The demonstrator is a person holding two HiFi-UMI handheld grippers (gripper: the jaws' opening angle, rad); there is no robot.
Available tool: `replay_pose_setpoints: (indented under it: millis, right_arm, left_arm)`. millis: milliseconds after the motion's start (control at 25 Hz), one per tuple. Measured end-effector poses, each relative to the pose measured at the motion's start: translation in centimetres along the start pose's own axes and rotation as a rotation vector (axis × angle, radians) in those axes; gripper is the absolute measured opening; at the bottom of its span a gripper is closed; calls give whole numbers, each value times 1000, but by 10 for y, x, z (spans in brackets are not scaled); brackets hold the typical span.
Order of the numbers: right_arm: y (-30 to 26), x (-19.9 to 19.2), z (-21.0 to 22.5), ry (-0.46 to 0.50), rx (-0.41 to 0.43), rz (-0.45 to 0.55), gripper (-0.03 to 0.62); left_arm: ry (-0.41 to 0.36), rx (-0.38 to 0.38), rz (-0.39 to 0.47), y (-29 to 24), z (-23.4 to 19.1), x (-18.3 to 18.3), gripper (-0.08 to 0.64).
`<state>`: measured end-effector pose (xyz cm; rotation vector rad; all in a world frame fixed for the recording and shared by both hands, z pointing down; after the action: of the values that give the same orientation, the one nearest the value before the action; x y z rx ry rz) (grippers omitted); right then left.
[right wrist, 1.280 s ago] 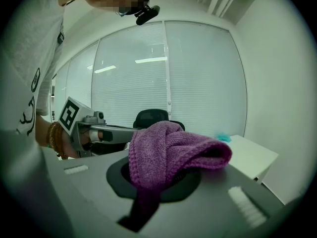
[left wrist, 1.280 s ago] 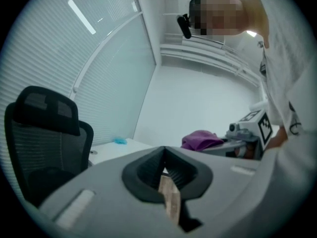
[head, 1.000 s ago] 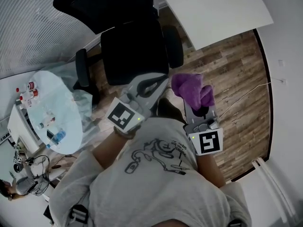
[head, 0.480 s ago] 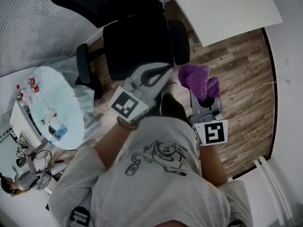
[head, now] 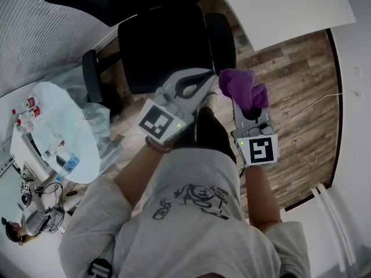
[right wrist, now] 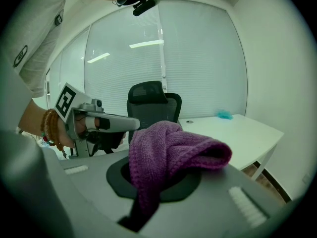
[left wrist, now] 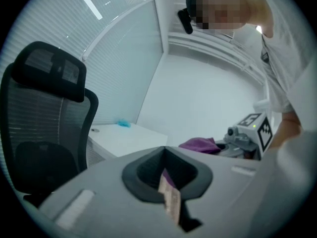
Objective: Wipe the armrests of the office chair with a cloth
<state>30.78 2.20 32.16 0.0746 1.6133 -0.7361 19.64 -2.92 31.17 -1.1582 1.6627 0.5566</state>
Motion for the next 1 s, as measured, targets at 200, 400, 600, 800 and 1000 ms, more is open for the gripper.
replay_pose_setpoints:
  millis: [200, 400, 600, 800, 1000]
  right_arm:
    - [-19, -35, 7, -13, -5, -30, 29]
    - [-36, -72, 17, -12, -12, -80, 29]
    - [-56, -101, 23, -13, -5, -102, 29]
    - [-79, -128, 19, -29, 26, -102, 29]
    - [-94, -164, 14, -31, 59, -208, 29]
  left_arm:
    - [-4, 6, -17, -12, -21, -31, 0]
    - [-15, 3, -33, -22, -37, -58, 0]
    - [-18, 4, -57, -29, -51, -88, 0]
    - [-3, 10, -76, -36, -62, -110, 0]
    - [6, 17, -78, -38, -71, -120, 0]
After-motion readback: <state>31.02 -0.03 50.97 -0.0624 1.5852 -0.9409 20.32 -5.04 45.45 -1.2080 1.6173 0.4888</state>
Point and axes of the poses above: the fingertips, and each gripper's own axes: y backward along the fingers, z to its right, x out of its top, the point moved 5 cm from there along y, backward along the fingers, and after that the axes turned 5 degrees about y, right-handed, at the moved point
